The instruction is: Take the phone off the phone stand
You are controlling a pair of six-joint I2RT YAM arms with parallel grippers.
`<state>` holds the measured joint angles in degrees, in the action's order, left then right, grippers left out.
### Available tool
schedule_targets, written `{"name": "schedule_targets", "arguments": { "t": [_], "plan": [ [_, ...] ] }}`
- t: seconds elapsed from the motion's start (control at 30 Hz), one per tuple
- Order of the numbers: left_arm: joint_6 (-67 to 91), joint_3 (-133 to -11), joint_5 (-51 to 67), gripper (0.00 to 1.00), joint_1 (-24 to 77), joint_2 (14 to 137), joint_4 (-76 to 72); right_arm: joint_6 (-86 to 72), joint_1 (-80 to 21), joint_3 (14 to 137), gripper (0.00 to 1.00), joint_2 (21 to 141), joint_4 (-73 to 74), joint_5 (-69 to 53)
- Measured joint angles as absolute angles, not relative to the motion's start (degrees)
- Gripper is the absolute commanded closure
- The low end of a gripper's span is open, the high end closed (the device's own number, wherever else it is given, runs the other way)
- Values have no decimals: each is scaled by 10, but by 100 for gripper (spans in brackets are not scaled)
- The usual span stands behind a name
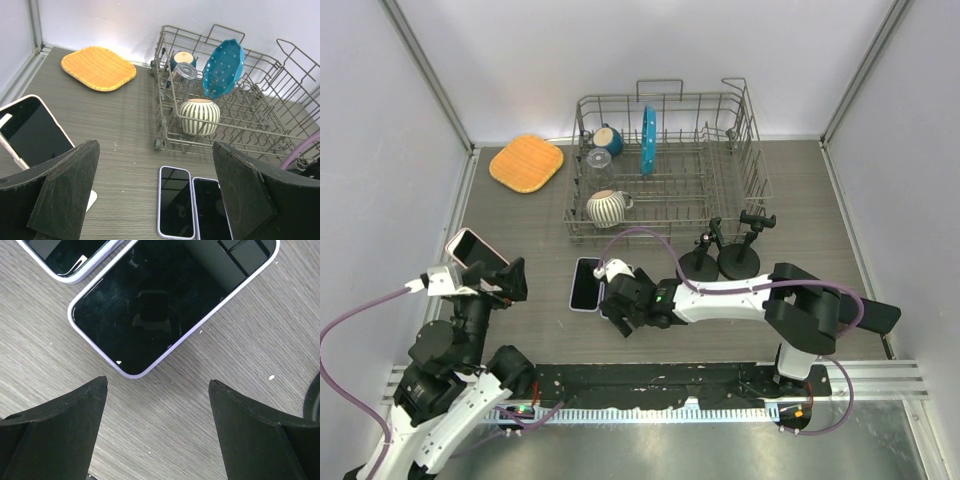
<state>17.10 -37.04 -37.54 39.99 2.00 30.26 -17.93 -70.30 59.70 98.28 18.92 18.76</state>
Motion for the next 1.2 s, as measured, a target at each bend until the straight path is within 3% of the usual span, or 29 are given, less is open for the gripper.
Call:
{"name": "schedule_targets", "arguments": {
  "t": [0.63, 1.2],
  "plan": [
    [160, -368, -415, 0, 399, 11, 303, -188, -700, 660, 17, 1065, 184, 197],
    [160, -366, -414, 0, 389, 11, 303, -161, -673, 662, 18, 1069, 165, 189]
  ]
}}
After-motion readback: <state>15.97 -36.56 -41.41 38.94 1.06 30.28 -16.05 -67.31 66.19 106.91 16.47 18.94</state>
